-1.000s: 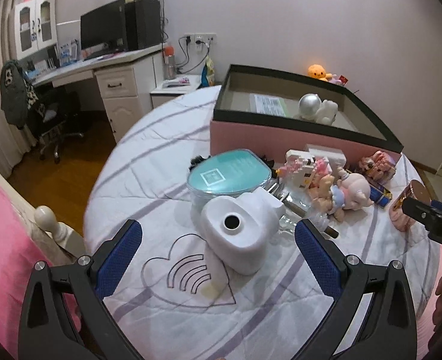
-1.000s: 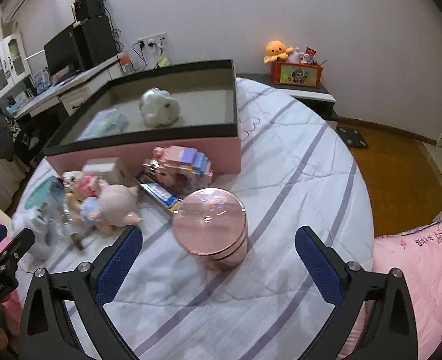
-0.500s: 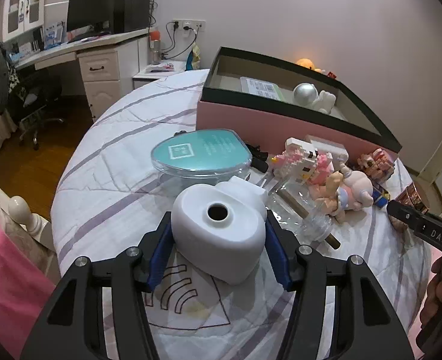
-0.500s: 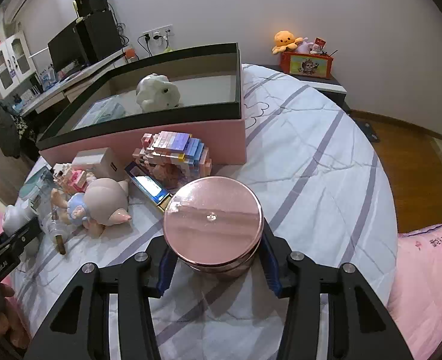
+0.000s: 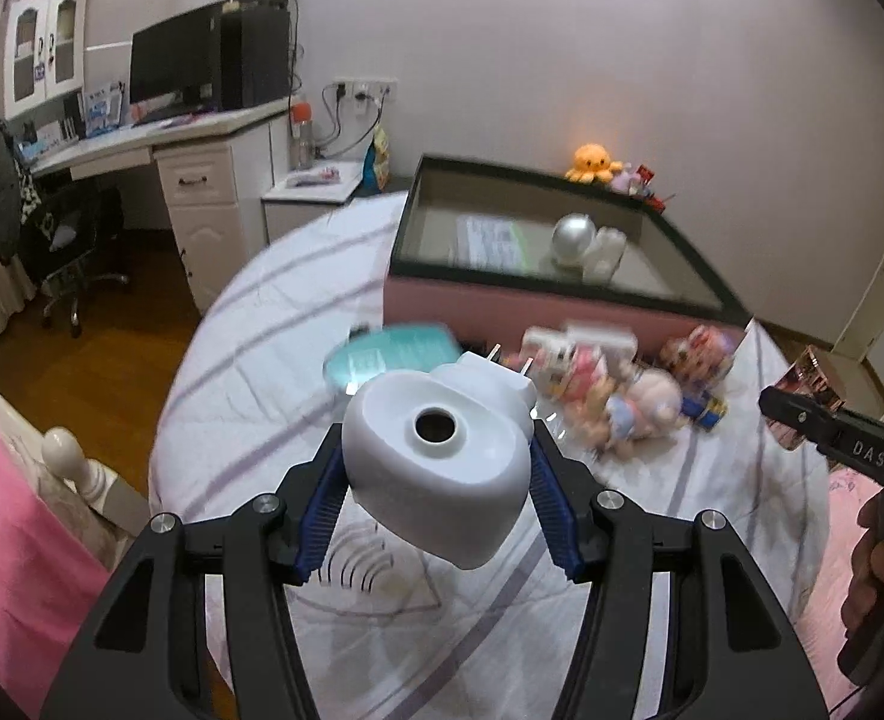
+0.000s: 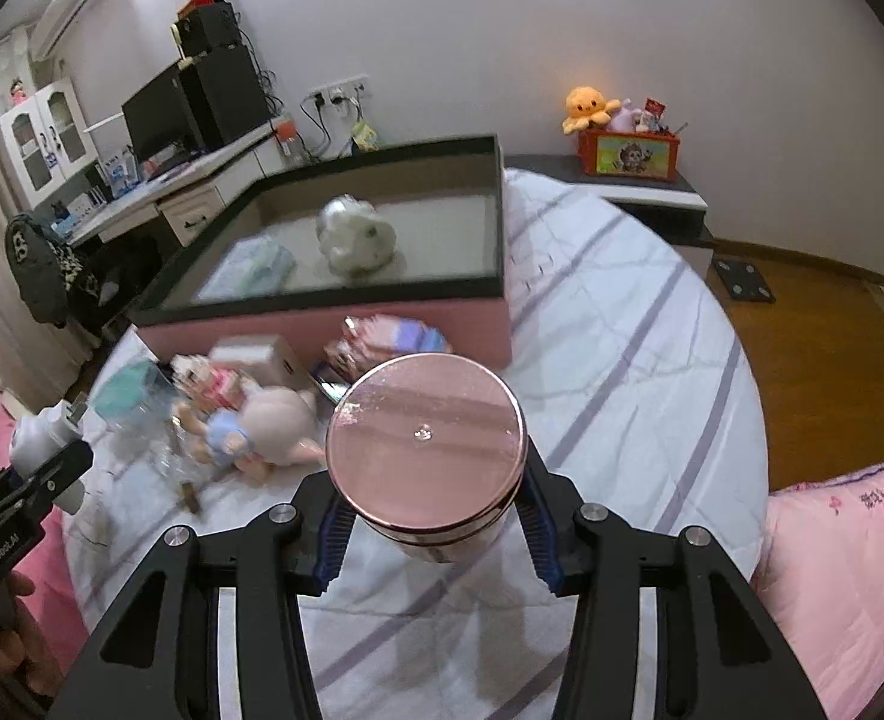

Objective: Organize rigid objects
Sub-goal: 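Place the canister and humidifier into the pink box and open both grippers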

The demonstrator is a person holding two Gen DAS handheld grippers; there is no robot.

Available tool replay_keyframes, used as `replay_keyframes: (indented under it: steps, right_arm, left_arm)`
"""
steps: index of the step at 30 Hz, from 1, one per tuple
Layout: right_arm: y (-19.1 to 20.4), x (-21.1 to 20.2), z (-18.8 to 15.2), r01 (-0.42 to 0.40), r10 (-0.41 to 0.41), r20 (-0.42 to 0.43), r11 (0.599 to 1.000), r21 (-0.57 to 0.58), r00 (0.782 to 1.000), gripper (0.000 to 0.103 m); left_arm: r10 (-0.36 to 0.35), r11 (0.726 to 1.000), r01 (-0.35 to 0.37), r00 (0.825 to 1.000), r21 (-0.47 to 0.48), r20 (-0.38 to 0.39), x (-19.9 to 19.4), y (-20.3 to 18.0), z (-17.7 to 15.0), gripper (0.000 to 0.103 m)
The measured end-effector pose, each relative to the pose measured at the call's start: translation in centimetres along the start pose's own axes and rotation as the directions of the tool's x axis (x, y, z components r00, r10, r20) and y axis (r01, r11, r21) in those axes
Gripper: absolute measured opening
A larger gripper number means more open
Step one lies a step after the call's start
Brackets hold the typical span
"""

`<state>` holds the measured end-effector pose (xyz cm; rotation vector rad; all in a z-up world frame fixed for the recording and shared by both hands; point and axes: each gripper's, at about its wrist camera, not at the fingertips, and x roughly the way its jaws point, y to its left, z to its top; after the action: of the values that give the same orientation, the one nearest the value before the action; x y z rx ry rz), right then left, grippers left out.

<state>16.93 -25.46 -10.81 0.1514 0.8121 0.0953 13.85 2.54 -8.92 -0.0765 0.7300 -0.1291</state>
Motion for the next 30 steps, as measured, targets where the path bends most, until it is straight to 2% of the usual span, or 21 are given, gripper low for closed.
replay_keyframes:
  steps: [8, 10, 11, 13, 14, 18, 21, 28, 30]
  right_arm:
    - [2.1, -1.2, 5.4, -0.048, 0.053, 0.069, 0.997, -0.060, 0.996, 0.050]
    - [2.5, -1.1, 7.1, -0.049, 0.056, 0.089, 0.996, -0.074, 0.994, 0.050]
    - [2.7, -0.9, 8.1, -0.050, 0.057, 0.096, 0.996, -0.078, 0.994, 0.050]
    - [2.8, -0.2, 9.9, -0.056, 0.064, 0.104, 0.995, -0.081, 0.992, 0.050]
    - [2.9, 0.3, 10.7, -0.056, 0.065, 0.106, 0.995, -0.082, 0.992, 0.050]
    - [3.5, 2.5, 13.3, -0.054, 0.063, 0.096, 0.995, -0.089, 0.993, 0.050]
    - [3.5, 4.6, 14.1, -0.064, 0.069, 0.061, 0.995, -0.079, 0.996, 0.050]
    - [3.1, 7.8, 13.2, -0.068, 0.068, -0.006, 0.995, -0.078, 0.998, 0.050]
    - [3.2, 8.7, 13.2, -0.055, 0.052, -0.025, 0.994, -0.093, 0.998, 0.050]
  left_arm:
    - [-0.019, 0.999, 0.015, 0.996, 0.043, 0.091, -0.7, -1.3, 5.8, 0.055]
    - [-0.030, 0.998, 0.023, 0.993, 0.055, 0.117, -0.6, -1.7, 7.9, 0.049]
    - [-0.037, 0.998, 0.030, 0.992, 0.058, 0.123, -0.4, -1.9, 8.8, 0.041]
    - [-0.054, 0.997, 0.046, 0.990, 0.065, 0.130, 0.5, -2.4, 10.6, 0.038]
    - [-0.052, 0.996, 0.042, 0.991, 0.080, 0.126, 1.3, -2.8, 11.5, 0.032]
    - [-0.072, 0.994, 0.061, 0.990, 0.087, 0.118, 4.3, -3.5, 13.7, 0.029]
    - [-0.078, 0.995, 0.072, 0.993, 0.068, 0.091, 6.5, -3.4, 14.2, 0.028]
    - [-0.058, 0.997, 0.056, 0.998, 0.057, 0.025, 9.1, -2.8, 13.2, 0.028]
    - [-0.045, 0.997, 0.044, 0.999, 0.064, 0.013, 9.7, -3.0, 13.2, 0.032]
